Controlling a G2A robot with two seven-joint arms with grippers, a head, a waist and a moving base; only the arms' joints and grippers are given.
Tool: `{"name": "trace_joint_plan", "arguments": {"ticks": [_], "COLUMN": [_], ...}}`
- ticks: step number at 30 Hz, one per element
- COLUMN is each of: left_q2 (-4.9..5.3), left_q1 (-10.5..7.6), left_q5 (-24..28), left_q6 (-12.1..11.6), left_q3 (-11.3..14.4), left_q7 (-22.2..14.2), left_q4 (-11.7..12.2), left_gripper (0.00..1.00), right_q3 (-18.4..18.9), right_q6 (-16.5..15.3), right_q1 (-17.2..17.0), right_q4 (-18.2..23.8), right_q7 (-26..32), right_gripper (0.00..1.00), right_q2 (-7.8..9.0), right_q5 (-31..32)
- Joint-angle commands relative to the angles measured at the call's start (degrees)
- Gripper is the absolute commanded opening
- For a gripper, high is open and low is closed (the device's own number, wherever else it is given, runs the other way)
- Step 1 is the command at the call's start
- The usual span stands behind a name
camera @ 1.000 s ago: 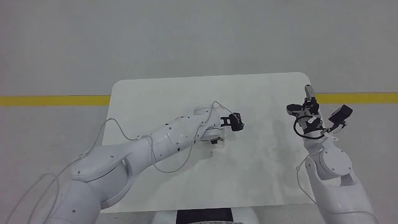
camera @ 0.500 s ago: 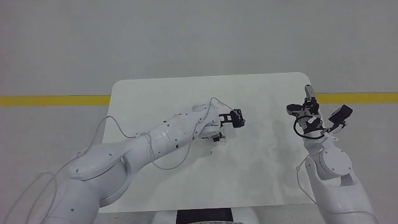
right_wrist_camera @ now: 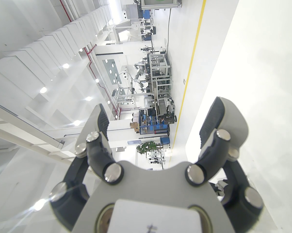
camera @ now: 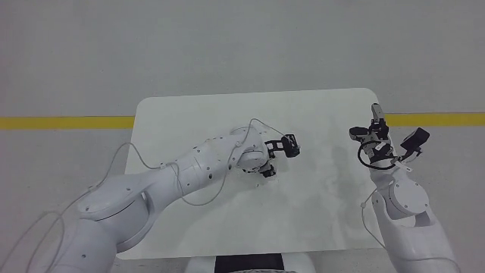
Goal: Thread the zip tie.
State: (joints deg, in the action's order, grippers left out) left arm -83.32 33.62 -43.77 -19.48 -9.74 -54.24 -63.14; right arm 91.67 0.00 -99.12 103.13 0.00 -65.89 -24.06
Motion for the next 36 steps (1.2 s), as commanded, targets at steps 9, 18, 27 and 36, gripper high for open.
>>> {"name": "trace_joint_plan", "arguments": {"ticks": [9, 18, 27, 36], "left_q2": [1.34, 0.81, -0.47, -1.4], "left_q1": [-0.18, 0.62, 1.19, 0.86], "left_q5": [3.9, 1.78, 2.46, 3.07], "left_q6": [0.0, 0.0, 0.0, 0.0], "left_q3": [0.0, 0.0, 0.0, 0.0], "left_q7": [-4.97, -5.67, -5.64, -5.82], "left_q4": [-3.28, -1.65, 0.89, 2.4], "left_gripper": [0.43, 0.38, 0.31, 0.0], "right_q3": [0.0, 0.0, 0.0, 0.0], "right_q6": [0.0, 0.0, 0.0, 0.0], "right_q1": [0.0, 0.0, 0.0, 0.0], "right_q4": [0.0, 0.0, 0.0, 0.0], "right_q7": [0.0, 0.0, 0.0, 0.0], "right_gripper": [1.0, 1.0, 1.0, 1.0], "right_q2": [0.0, 0.0, 0.0, 0.0], "right_q5": [0.0, 0.0, 0.0, 0.0]}}
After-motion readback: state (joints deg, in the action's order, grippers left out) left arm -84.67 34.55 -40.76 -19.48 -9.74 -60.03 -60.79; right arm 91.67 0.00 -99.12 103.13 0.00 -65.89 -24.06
